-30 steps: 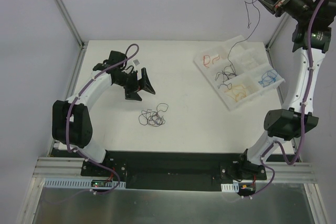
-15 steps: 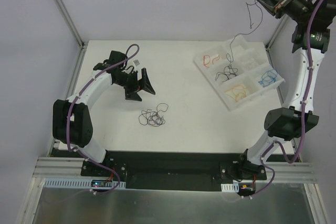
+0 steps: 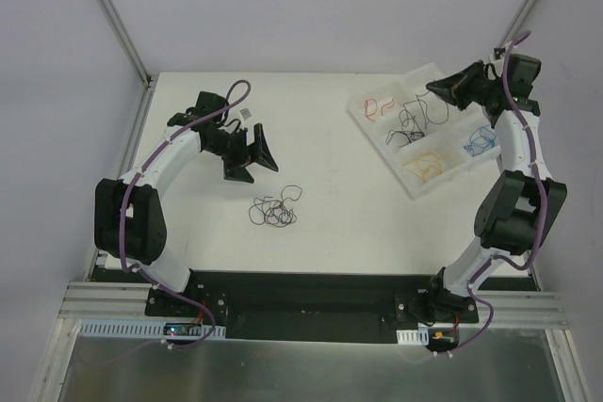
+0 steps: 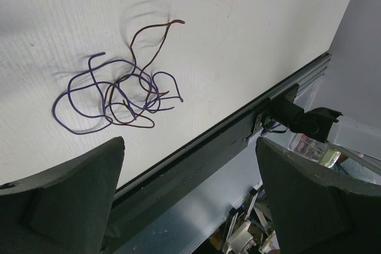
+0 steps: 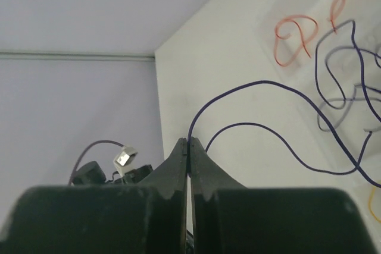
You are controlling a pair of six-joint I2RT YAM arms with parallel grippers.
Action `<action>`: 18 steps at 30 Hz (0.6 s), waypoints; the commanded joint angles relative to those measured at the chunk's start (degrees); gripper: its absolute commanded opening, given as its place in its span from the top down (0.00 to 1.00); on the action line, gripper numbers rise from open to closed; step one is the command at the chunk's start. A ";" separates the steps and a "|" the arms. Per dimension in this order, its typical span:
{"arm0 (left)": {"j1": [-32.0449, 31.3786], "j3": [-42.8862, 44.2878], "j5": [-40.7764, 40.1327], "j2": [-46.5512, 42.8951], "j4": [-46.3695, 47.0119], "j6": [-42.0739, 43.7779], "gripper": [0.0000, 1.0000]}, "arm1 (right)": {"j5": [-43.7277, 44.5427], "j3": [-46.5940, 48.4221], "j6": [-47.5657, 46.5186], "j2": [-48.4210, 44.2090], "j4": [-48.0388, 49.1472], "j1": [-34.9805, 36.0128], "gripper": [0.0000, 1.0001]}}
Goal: Untangle the cables
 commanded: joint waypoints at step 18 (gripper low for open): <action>0.45 -0.95 0.51 -0.49 -2.17 2.28 0.09 | 23.70 1.25 -21.87 11.99 -18.78 8.79 1.00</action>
